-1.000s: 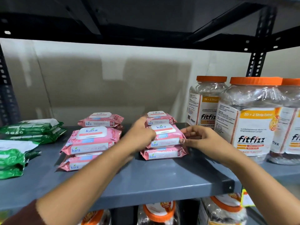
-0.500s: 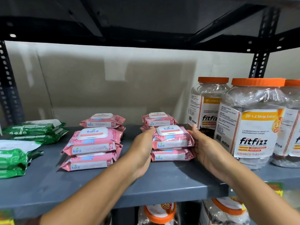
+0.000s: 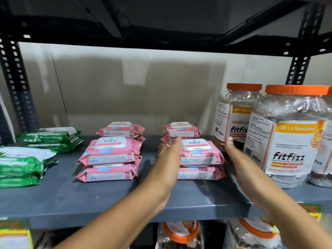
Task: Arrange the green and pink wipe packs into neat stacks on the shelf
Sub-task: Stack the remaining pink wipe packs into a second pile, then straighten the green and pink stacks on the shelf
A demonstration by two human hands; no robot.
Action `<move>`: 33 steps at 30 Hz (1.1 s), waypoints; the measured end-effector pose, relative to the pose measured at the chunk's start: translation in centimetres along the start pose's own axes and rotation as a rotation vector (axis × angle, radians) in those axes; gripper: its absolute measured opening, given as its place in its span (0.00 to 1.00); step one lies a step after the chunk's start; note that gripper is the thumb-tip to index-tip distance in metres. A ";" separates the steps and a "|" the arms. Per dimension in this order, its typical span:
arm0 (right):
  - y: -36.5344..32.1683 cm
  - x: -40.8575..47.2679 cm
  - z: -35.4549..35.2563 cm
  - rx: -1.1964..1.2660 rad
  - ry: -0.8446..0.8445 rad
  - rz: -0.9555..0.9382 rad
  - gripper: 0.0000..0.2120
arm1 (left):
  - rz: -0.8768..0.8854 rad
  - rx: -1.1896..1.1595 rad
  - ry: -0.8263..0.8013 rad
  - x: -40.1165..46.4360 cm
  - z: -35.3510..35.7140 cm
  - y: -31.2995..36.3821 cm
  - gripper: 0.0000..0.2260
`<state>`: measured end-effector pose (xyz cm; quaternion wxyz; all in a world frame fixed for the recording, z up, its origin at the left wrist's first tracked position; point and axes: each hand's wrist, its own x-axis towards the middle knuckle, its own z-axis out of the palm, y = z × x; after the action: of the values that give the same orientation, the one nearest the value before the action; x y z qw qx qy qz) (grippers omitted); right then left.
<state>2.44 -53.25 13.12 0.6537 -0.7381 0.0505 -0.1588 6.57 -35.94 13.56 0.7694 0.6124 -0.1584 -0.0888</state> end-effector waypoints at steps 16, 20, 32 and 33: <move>-1.2 0.3 17.0 0.400 -0.363 0.130 0.22 | -0.069 0.156 0.306 -3.8 -16.2 3.7 0.18; -0.8 0.4 18.6 0.407 -0.400 0.144 0.30 | -0.060 0.140 0.296 -3.5 -17.3 4.1 0.14; -1.3 -3.7 19.5 0.024 -0.213 0.103 0.30 | -0.061 0.062 0.219 -5.4 -17.6 3.2 0.12; -0.9 -4.6 19.2 -0.073 -0.135 0.064 0.32 | -0.075 0.049 0.224 -6.3 -17.3 3.0 0.12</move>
<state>3.72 -33.63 11.43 0.6329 -0.7686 0.0356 -0.0856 6.61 -17.35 12.20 0.7634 0.6424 -0.0506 -0.0447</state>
